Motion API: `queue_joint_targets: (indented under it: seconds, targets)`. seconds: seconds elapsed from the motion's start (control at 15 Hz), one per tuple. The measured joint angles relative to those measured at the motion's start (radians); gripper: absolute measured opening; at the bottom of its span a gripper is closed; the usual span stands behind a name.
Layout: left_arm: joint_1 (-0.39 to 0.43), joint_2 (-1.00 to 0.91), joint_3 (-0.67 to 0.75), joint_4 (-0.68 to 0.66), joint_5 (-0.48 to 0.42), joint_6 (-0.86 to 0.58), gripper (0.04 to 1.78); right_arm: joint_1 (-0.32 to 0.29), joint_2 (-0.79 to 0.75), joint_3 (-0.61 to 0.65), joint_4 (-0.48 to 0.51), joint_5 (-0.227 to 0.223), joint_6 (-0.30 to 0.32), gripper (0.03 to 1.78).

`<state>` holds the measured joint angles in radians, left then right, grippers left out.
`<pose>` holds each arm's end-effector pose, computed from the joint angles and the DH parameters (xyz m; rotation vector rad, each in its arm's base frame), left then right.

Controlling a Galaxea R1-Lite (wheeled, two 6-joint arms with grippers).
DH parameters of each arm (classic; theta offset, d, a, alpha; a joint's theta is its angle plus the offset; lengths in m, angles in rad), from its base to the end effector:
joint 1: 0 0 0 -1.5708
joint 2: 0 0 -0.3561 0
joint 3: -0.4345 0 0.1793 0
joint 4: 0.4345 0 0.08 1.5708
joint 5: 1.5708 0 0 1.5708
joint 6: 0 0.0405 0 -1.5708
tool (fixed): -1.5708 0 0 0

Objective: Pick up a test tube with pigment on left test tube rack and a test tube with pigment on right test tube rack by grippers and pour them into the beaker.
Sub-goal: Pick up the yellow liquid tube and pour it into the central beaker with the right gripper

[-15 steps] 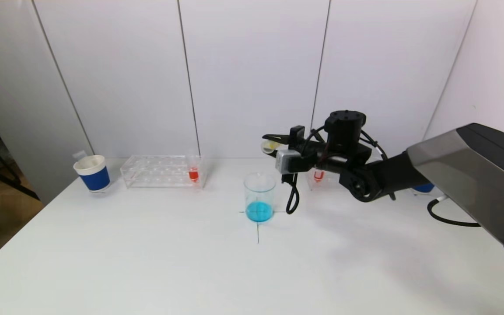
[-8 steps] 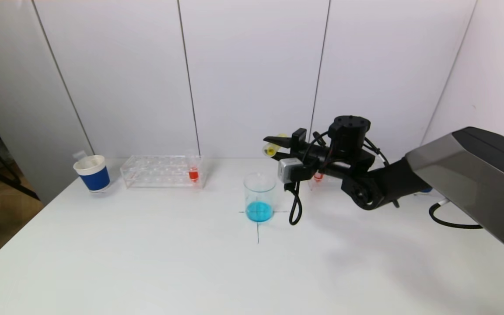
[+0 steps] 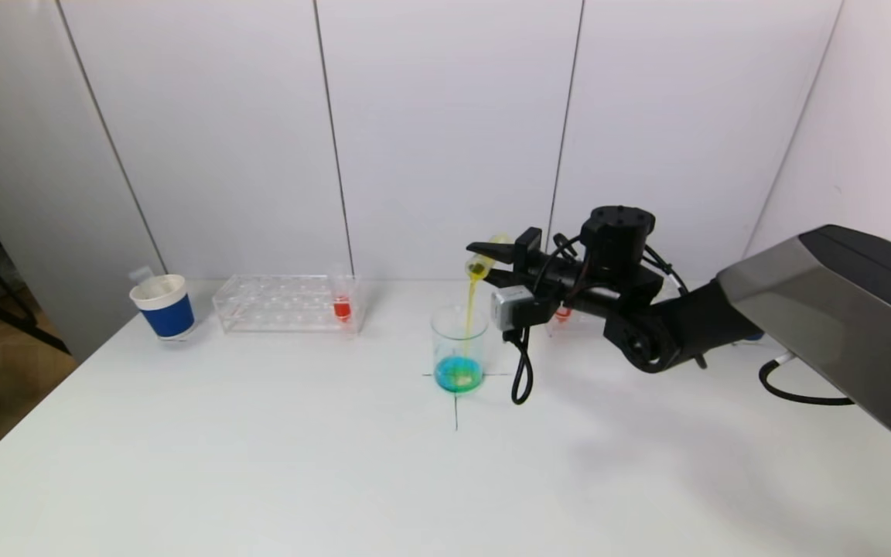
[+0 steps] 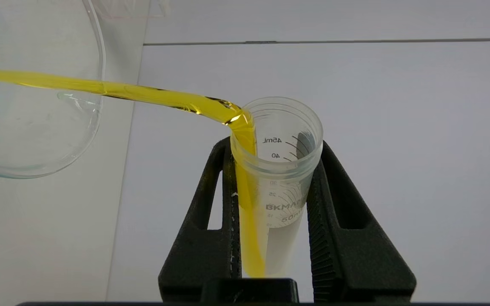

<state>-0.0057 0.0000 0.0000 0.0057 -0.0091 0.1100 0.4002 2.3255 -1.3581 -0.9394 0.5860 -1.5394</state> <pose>-0.0730 0.0000 0.0748 0.1100 0.0049 -0.0151 0.4629 0.2201 0.1651 -1.3997 -0.7304 0.7995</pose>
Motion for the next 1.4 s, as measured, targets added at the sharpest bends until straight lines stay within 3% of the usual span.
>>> queue_joint_targets:
  seconds: [1.4]
  targets:
    - [0.0,0.0,0.0,0.0,0.0,0.0,1.76,0.011,-0.026,-0.011,0.013,-0.001,-0.203,0.5]
